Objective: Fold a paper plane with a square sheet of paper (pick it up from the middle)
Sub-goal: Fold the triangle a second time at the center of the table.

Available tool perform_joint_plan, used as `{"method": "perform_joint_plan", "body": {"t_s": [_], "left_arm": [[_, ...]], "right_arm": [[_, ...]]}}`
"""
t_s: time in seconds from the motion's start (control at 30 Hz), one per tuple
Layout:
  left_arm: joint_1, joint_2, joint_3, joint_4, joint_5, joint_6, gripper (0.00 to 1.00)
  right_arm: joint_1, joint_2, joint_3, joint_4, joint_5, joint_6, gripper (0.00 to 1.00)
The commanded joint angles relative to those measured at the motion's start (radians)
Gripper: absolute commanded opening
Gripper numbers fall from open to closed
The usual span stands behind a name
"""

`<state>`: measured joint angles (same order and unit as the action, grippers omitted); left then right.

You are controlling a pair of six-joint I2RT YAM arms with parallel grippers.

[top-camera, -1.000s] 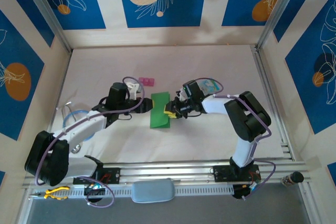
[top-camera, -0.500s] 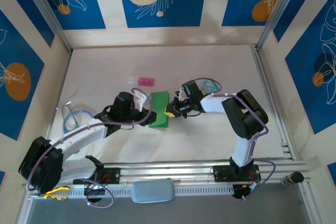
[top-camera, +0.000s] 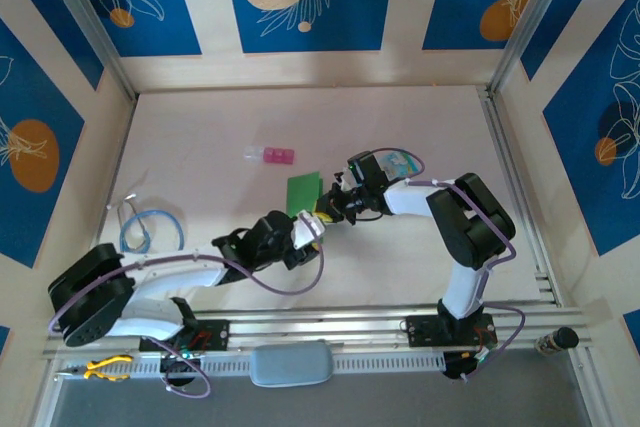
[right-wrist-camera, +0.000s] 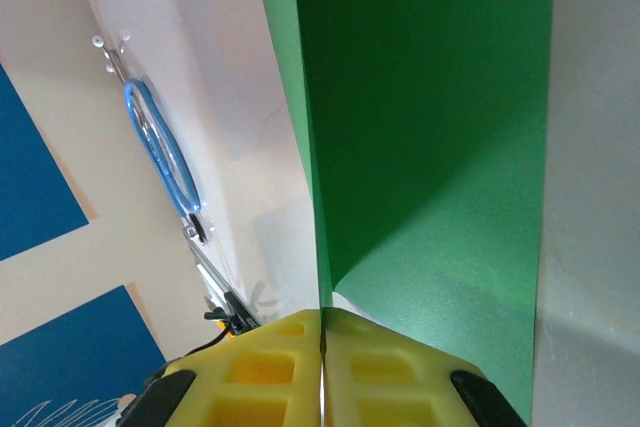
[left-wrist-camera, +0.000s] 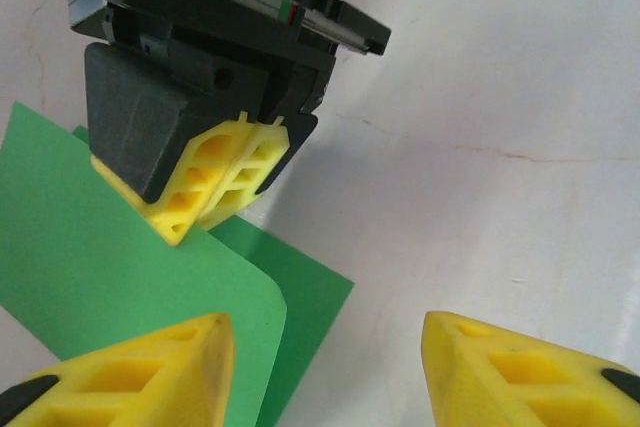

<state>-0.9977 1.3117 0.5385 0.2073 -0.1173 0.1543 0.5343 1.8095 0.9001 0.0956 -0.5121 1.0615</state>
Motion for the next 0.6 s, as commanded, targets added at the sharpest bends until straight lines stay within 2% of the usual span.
{"method": "perform_joint_plan", "body": {"t_s": [0.0,0.23,0.37,0.57], "left_arm": [[-0.041,0.074,0.031,0.087,-0.136,0.085,0.53],[-0.07,0.183,0.078,0.13,-0.303,0.106,0.51],[-0.071,0.191,0.081,0.137,-0.307,0.106,0.49],[-0.073,0.186,0.067,0.144,-0.313,0.116,0.36]], "right_arm": [[-0.007,-0.032,-0.021,-0.015,-0.028,0.013,0.08],[-0.007,-0.041,-0.03,-0.016,-0.02,0.014,0.08],[-0.007,-0.048,-0.036,-0.016,-0.016,0.014,0.08],[-0.007,-0.051,-0.041,-0.011,-0.019,0.015,0.08]]}}
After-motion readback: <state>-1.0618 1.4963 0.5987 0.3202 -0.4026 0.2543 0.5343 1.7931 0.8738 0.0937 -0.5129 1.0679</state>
